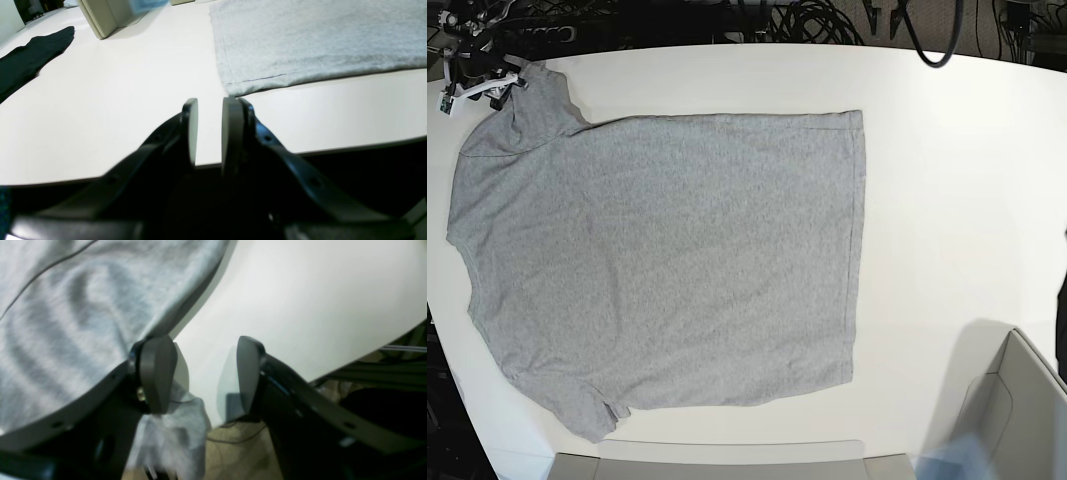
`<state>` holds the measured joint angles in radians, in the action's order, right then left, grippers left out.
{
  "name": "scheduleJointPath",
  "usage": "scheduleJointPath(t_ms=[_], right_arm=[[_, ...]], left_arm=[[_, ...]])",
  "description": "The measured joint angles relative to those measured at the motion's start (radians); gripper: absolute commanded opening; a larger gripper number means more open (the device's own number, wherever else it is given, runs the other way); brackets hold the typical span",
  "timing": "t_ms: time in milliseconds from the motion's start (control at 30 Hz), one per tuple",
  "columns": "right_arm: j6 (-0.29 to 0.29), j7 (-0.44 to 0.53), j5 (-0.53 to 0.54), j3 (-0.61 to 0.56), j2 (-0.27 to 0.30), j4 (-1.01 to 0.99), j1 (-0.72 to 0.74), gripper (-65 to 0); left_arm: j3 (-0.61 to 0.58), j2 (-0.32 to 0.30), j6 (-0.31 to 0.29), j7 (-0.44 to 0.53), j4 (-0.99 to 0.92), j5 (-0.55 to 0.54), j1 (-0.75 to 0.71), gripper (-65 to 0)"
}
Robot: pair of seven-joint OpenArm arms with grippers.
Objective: Fold the T-shirt properly
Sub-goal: 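Grasp the shoulder edge of the grey shirt with the right gripper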
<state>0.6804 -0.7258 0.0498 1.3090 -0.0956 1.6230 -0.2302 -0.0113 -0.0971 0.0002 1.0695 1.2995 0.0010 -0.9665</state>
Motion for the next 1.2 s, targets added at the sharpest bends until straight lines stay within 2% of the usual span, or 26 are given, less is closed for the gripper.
scheduleJointPath(t_ms=[200, 500, 600, 967, 1100, 1200], right_arm=[[0.0, -0.012, -0.013, 0.0, -0.041, 0.046, -0.015, -33.9], [0.003, -0.054, -0.02, 0.031, -0.063, 0.121, -0.013, -33.9], [0.004, -0.06, -0.028, 0.084, -0.058, 0.159, 0.009, -33.9], [0.004, -0.061, -0.031, 0.076, -0.064, 0.197, 0.042, -33.9], [0.004, -0.196, -0.031, 0.072, -0.065, 0.196, 0.044, -33.9], [0.004, -0.221, -0.033, 0.051, -0.063, 0.196, 0.039, -33.9]], left_arm=[[0.0, 0.0, 0.0, 0.0, 0.0, 0.0, 0.0, -51.4], [0.0, 0.0, 0.0, 0.0, 0.0, 0.0, 0.001, -51.4], [0.0, -0.001, 0.001, 0.001, -0.001, -0.001, 0.001, -51.4], [0.0, 0.0, 0.0, 0.0, -0.002, 0.003, 0.002, -51.4], [0.0, 0.0, 0.0, 0.0, -0.002, -0.001, 0.003, -51.4], [0.0, 0.0, 0.0, 0.0, -0.002, 0.0, 0.002, -51.4]])
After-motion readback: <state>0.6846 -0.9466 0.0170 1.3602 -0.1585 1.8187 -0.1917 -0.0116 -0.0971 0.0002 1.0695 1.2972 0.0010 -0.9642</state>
